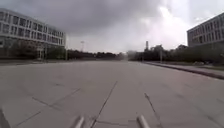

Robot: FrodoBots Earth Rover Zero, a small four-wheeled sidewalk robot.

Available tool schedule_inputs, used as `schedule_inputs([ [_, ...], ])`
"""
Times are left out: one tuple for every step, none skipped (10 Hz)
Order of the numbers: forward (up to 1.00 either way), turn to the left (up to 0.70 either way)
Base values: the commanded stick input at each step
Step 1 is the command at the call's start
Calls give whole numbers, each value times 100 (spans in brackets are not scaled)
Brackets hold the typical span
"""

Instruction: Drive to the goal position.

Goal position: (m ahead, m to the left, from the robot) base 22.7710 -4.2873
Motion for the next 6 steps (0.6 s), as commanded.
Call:
schedule_inputs([
  [70,0],
  [70,0],
  [70,0],
  [70,0],
  [70,0],
  [70,0],
])
